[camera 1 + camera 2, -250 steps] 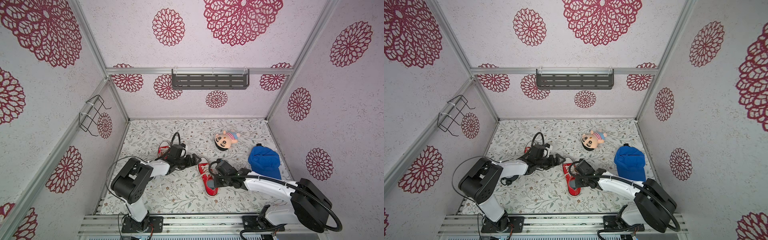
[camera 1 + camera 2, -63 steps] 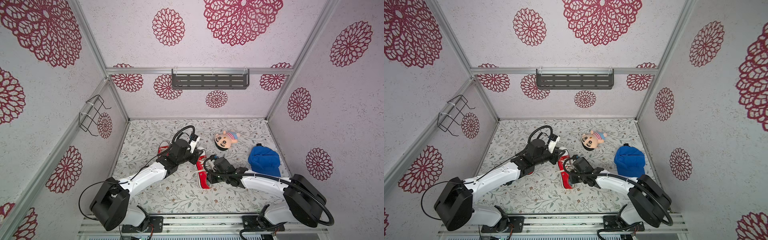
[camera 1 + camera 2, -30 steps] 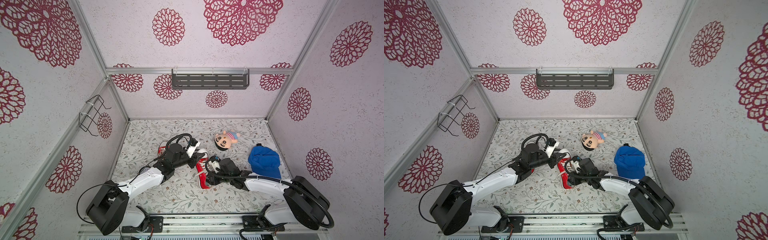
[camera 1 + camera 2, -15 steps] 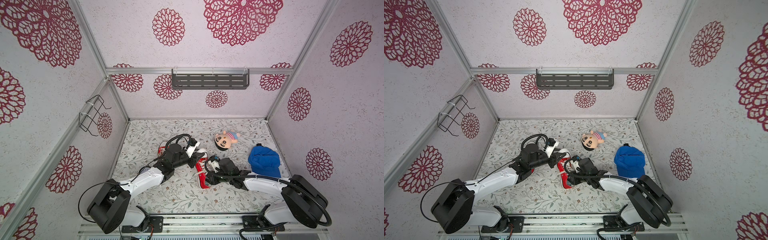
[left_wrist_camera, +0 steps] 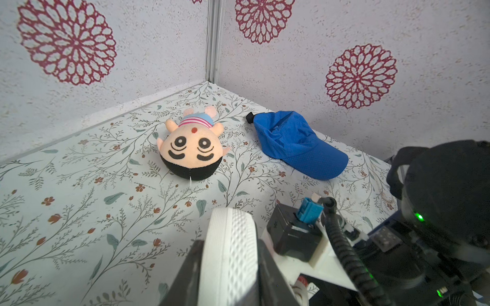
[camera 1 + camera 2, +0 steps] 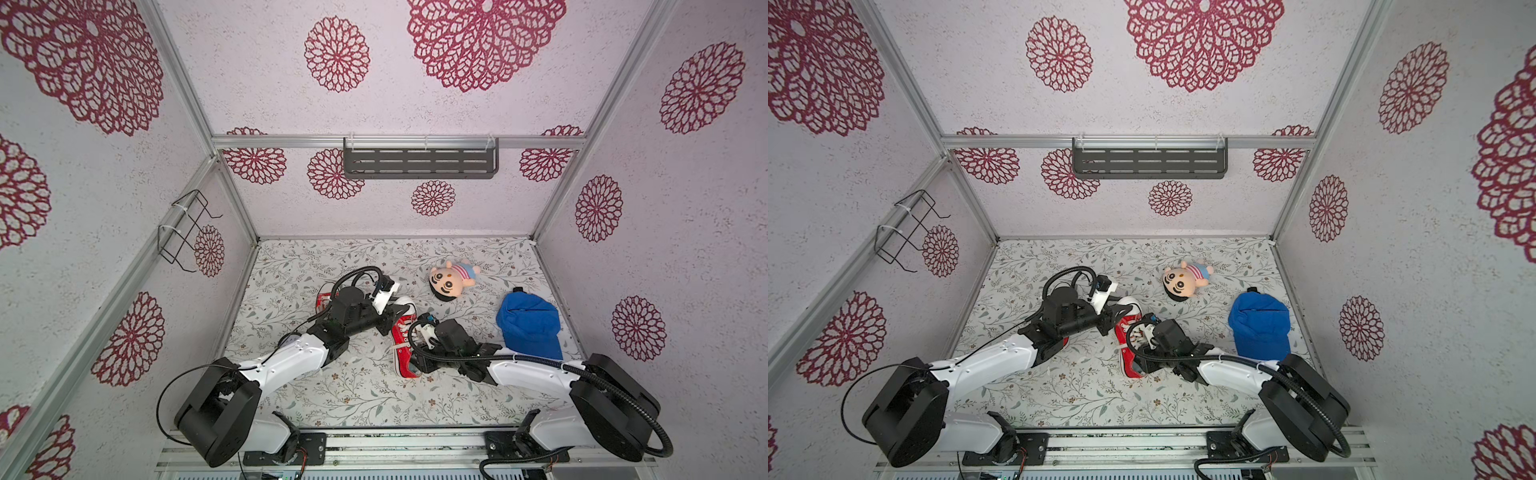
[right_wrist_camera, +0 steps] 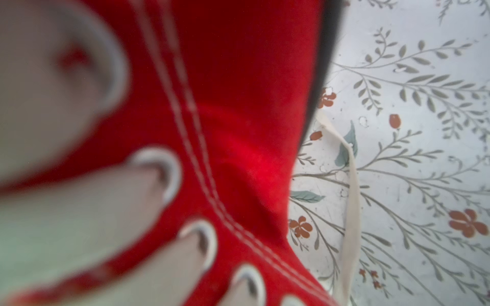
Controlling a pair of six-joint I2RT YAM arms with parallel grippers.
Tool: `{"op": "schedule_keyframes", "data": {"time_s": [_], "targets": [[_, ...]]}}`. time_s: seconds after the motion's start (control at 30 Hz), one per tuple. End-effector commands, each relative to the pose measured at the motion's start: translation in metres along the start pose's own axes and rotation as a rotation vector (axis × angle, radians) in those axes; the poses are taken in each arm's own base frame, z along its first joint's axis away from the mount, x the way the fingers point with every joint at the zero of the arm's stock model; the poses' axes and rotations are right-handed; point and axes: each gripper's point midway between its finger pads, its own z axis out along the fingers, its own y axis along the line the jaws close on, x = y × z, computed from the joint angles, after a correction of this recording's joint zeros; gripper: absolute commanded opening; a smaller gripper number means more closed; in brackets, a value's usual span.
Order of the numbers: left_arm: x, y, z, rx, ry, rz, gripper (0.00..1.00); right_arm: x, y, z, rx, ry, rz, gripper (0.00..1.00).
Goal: Remove the insole from the shoe
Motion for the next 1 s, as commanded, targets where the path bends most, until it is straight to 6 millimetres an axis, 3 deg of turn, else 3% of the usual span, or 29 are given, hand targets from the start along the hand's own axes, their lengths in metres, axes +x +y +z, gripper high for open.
{"op": "schedule_keyframes", "data": {"time_s": [0.0, 0.27, 0.43, 0.77, 0.97], "targets": [[-0.01, -0.03, 0.004, 0.127, -0.015, 0.007, 0.0, -0.022, 0.024, -0.008, -0.06, -0.065, -0.063, 0.37], [-0.006, -0.025, 0.004, 0.096, 0.015, -0.006, 0.0, -0.035, 0.029, -0.027, -0.039, -0.111, -0.062, 0.37], [-0.006, -0.023, 0.004, 0.08, 0.021, -0.013, 0.0, -0.03, 0.03, -0.028, -0.037, -0.098, -0.042, 0.37], [-0.006, -0.028, 0.003, 0.11, 0.02, -0.01, 0.0, -0.031, 0.009, -0.003, 0.063, -0.082, -0.02, 0.38], [-0.007, -0.03, 0.002, 0.12, 0.016, -0.004, 0.0, -0.025, -0.017, -0.008, 0.172, -0.066, 0.022, 0.39]]}}
